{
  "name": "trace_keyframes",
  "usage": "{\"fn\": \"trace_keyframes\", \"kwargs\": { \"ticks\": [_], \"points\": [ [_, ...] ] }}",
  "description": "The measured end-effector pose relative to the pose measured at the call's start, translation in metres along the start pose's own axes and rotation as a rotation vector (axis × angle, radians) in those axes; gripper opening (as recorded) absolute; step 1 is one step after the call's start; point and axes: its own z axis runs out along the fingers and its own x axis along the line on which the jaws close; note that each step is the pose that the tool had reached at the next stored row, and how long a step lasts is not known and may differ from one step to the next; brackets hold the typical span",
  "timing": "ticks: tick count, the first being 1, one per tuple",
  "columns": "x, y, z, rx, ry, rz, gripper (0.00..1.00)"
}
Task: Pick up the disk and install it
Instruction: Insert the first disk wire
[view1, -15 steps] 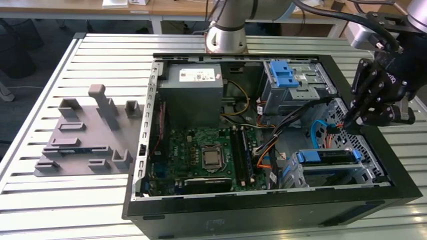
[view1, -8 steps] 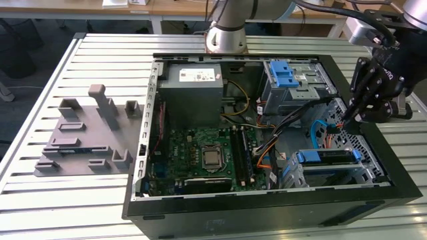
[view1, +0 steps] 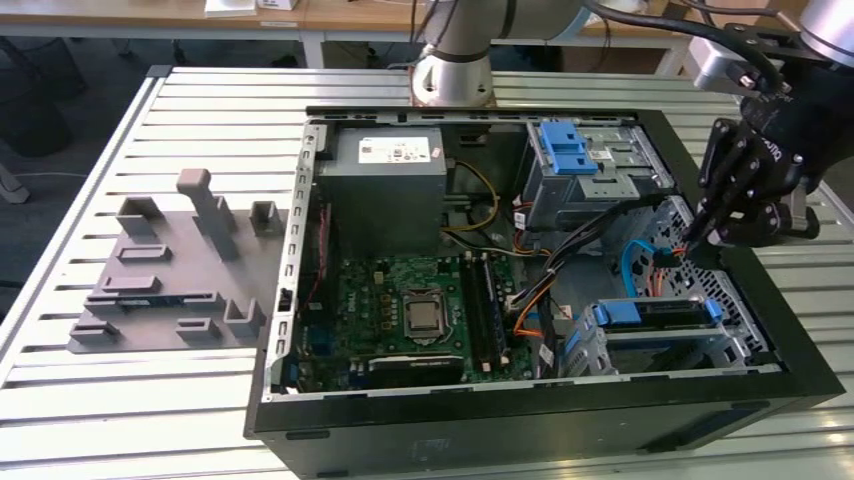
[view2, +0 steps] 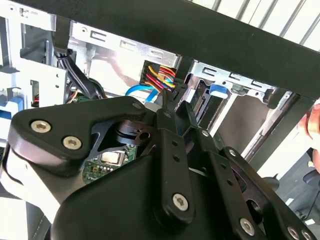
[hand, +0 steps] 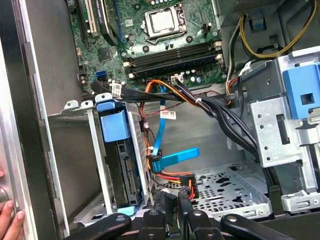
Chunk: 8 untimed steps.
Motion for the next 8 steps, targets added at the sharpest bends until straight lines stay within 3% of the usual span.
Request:
{"fn": "trace_keyframes", "kwargs": {
  "ticks": [5,8],
  "points": [
    [-0.0016,-0.0011,0.0021,0.0028,0.0227,0.014,0.25],
    [-0.0054,-0.0007,0.0023,0.0024,0.0252,0.018,0.25]
  ]
}}
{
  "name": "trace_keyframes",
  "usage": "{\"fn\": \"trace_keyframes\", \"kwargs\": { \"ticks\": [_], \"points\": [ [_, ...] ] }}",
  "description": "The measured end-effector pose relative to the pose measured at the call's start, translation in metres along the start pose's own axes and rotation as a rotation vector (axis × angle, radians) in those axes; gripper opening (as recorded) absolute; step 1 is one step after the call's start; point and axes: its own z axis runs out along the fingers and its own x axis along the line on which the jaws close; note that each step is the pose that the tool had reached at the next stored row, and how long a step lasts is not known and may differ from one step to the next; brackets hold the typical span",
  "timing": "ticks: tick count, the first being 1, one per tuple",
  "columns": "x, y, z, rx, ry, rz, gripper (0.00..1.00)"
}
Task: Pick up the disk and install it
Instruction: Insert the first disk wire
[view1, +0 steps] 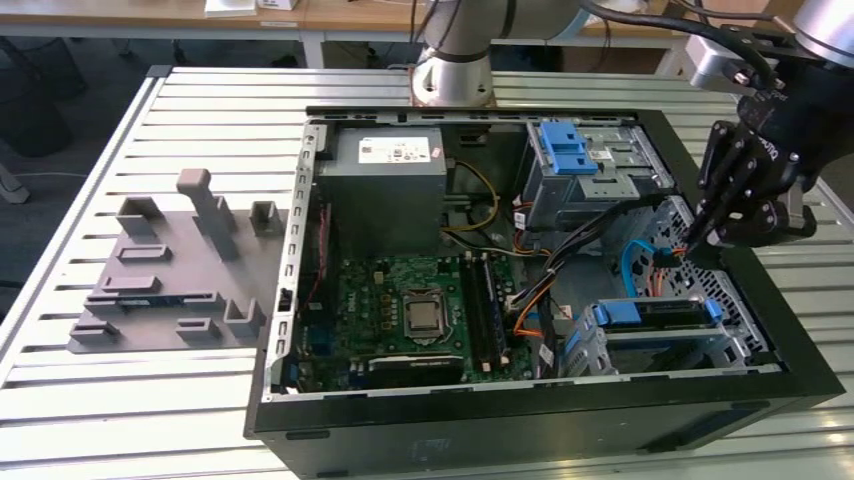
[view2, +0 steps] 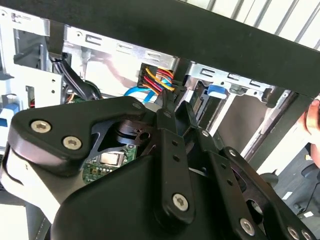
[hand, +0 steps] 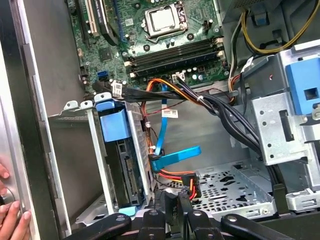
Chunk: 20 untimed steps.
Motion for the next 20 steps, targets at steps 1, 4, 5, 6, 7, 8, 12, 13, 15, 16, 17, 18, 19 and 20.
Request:
{"fn": "trace_keyframes", "kwargs": {
  "ticks": [1,4,5,6,7,8,12,13,15,16,17,18,19,20],
  "points": [
    [-0.0015,0.0002,-0.0001,-0.0001,0.0003,0.002,0.25],
    [-0.0052,0.0006,0.0000,-0.0012,0.0038,0.005,0.25],
    [-0.0054,0.0005,0.0004,-0.0014,0.0063,0.006,0.25],
    [-0.0056,0.0004,0.0008,-0.0012,0.0104,0.007,0.25],
    [-0.0057,0.0004,0.0012,-0.0003,0.0157,0.008,0.25],
    [-0.0058,0.0003,0.0015,0.0008,0.0211,0.009,0.25],
    [-0.0060,0.0001,0.0028,0.0043,0.0361,0.010,0.24],
    [-0.0060,0.0001,0.0028,0.0044,0.0366,0.010,0.24],
    [-0.0058,0.0010,0.0028,0.0047,0.0371,0.008,0.17],
    [-0.0056,0.0022,0.0028,0.0054,0.0384,0.004,0.16],
    [-0.0053,0.0030,0.0029,0.0063,0.0395,-0.002,0.16],
    [-0.0051,0.0035,0.0030,0.0073,0.0402,-0.009,0.16],
    [-0.0049,0.0039,0.0031,0.0083,0.0407,-0.018,0.16],
    [-0.0048,0.0041,0.0030,0.0096,0.0410,-0.028,0.16]
  ]
}}
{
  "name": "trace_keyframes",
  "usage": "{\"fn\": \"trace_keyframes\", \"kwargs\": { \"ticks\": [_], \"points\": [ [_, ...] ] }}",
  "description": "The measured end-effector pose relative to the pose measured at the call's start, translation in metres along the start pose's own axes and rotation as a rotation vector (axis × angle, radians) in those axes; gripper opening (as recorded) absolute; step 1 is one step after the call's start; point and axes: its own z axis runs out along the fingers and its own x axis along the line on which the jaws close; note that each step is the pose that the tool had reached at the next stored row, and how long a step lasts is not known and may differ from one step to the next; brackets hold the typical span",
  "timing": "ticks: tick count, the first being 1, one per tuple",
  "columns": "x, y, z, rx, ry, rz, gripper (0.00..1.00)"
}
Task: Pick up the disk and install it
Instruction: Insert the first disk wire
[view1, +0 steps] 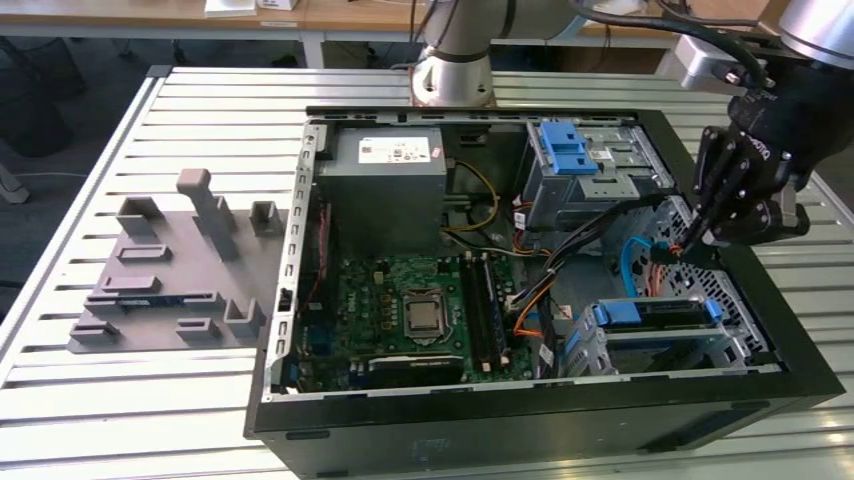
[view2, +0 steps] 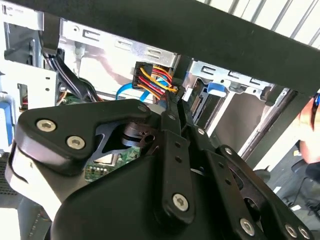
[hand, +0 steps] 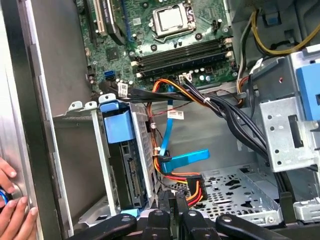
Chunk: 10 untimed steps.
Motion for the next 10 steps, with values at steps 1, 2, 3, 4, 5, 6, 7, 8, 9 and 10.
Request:
{"fn": "trace_keyframes", "kwargs": {
  "ticks": [1,2,3,4,5,6,7,8,9,10],
  "points": [
    [0.0002,0.0002,0.0000,0.0017,0.0001,-0.011,0.16],
    [0.0003,0.0003,0.0000,0.0032,0.0003,-0.021,0.16],
    [0.0007,0.0010,0.0001,0.0047,0.0002,-0.027,0.16],
    [0.0012,0.0022,0.0002,0.0062,-0.0002,-0.029,0.16],
    [0.0019,0.0036,0.0004,0.0079,-0.0006,-0.030,0.16],
    [0.0026,0.0050,0.0004,0.0097,-0.0008,-0.032,0.16],
    [0.0033,0.0064,0.0005,0.0118,-0.0011,-0.033,0.16],
    [0.0042,0.0074,0.0007,0.0145,-0.0015,-0.034,0.16],
    [0.0046,0.0077,0.0010,0.0178,-0.0023,-0.036,0.16],
    [0.0050,0.0078,0.0013,0.0214,-0.0032,-0.039,0.16]
  ]
}}
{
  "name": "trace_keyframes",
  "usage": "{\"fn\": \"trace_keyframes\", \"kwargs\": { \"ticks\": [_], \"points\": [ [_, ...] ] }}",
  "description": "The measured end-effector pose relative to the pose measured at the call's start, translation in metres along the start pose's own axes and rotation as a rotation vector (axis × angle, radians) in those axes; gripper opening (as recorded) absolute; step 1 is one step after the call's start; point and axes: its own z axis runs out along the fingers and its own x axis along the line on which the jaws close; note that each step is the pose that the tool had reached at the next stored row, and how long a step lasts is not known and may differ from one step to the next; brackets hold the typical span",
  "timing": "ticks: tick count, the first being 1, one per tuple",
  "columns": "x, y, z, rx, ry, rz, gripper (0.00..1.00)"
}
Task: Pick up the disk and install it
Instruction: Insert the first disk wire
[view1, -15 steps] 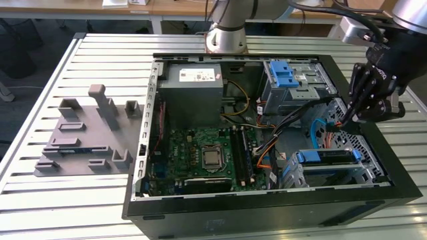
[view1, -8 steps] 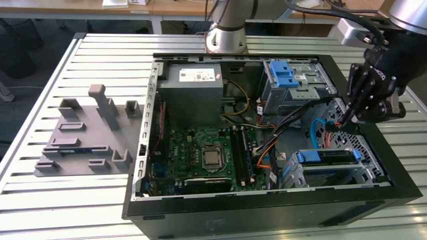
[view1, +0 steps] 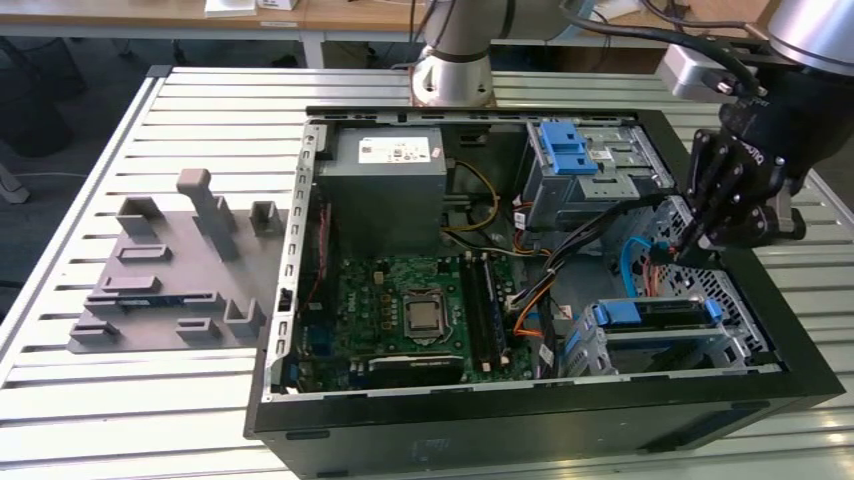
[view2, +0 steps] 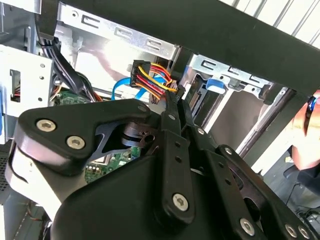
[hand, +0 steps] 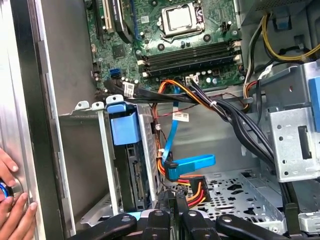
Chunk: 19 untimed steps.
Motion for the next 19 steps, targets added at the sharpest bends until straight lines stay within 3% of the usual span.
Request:
{"fn": "trace_keyframes", "kwargs": {
  "ticks": [16,19],
  "points": [
    [0.0137,0.0101,0.0046,0.0434,-0.0075,-0.025,0.16],
    [0.0147,0.0114,0.0047,0.0472,-0.0086,-0.028,0.16]
  ]
}}
